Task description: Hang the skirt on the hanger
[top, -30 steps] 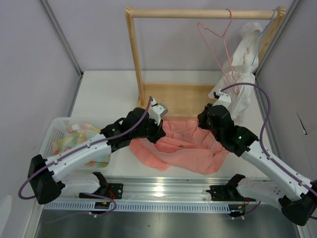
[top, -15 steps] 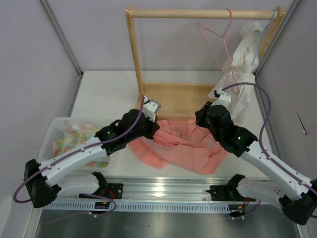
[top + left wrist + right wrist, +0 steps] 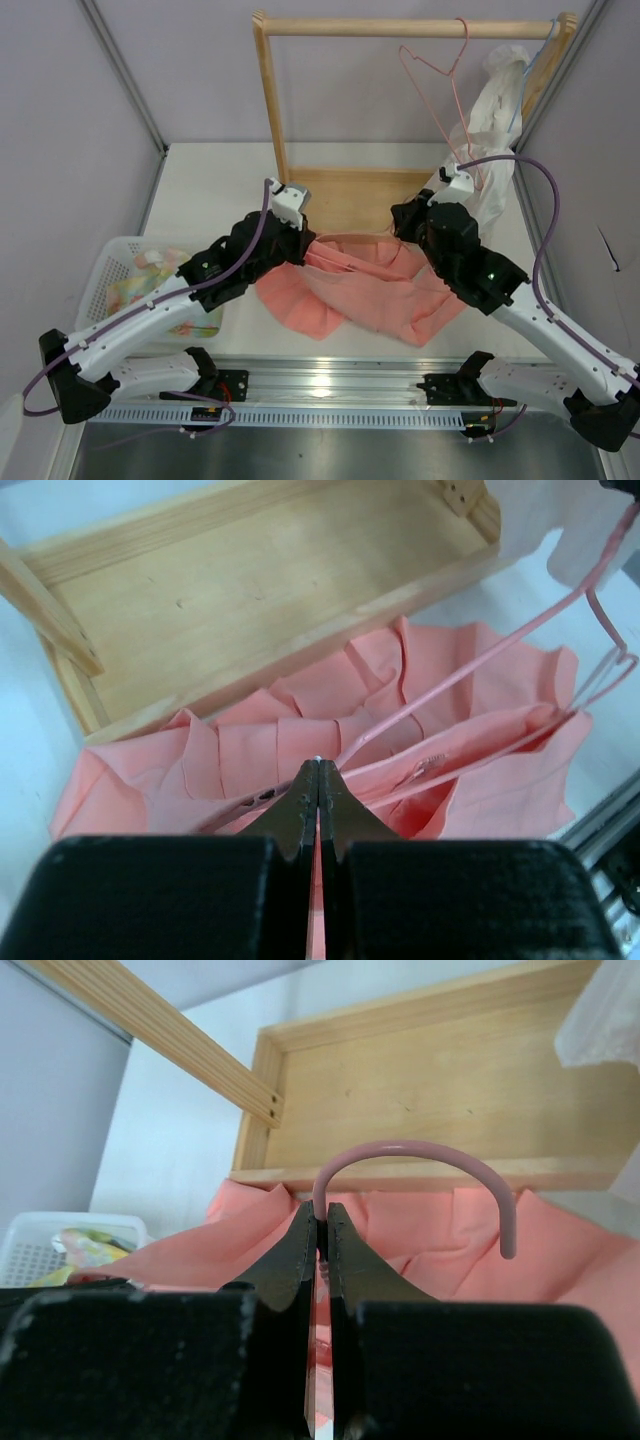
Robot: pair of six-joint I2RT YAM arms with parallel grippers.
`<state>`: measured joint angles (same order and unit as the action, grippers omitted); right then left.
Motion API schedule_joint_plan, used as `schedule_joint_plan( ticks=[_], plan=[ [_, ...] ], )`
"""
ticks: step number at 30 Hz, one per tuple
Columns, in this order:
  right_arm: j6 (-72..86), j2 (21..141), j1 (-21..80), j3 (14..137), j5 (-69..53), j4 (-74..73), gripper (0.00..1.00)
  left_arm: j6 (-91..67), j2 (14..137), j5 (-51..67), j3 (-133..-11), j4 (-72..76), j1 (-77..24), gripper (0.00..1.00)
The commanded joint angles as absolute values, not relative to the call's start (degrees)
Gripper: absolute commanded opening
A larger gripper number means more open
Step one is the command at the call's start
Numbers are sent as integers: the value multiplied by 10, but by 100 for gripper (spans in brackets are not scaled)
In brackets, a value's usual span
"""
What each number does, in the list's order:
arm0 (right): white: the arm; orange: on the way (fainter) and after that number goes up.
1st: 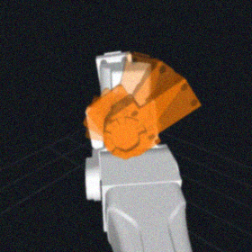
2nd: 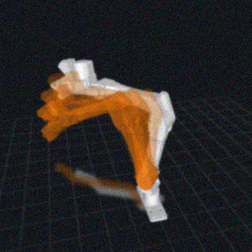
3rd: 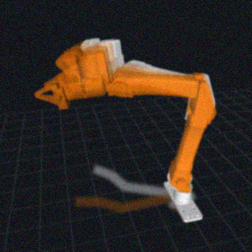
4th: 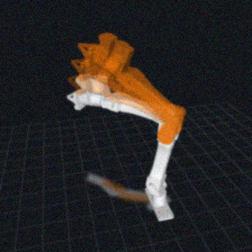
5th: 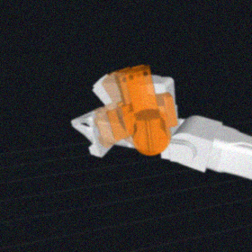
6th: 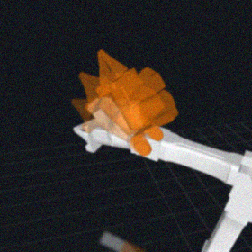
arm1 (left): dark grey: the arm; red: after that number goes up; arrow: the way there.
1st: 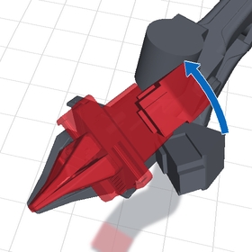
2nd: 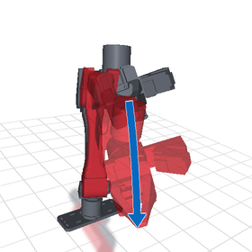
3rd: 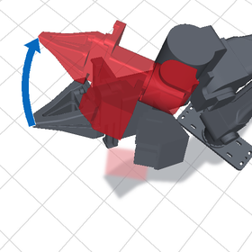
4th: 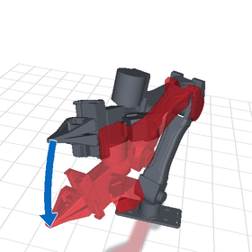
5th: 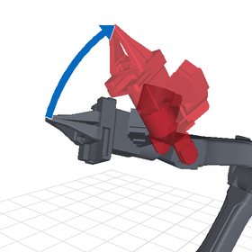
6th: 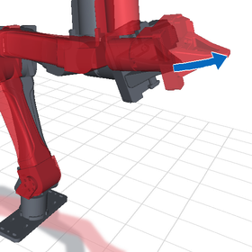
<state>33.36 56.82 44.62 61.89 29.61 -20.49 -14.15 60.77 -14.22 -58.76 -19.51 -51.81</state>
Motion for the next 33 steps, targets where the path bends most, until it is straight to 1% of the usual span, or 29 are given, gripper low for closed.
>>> schedule_joint_plan(
  ticks=[1, 12, 22, 28, 33],
  plan=[
    [343, 556, 453, 673, 316, -105, 0, -155, 609, -181, -632, -202, -522, 0],
    [308, 551, 465, 726, 300, -104, 0, -149, 613, -244, -706, -213, -522, 0],
    [280, 523, 473, 732, 287, -62, 0, -143, 628, -252, -771, -219, -522, 0],
    [270, 519, 474, 754, 287, -59, 0, -134, 643, -258, -810, -238, -522, 0],
    [267, 512, 474, 763, 283, -72, 0, -128, 651, -262, -820, -235, -522, 0]
  ],
)
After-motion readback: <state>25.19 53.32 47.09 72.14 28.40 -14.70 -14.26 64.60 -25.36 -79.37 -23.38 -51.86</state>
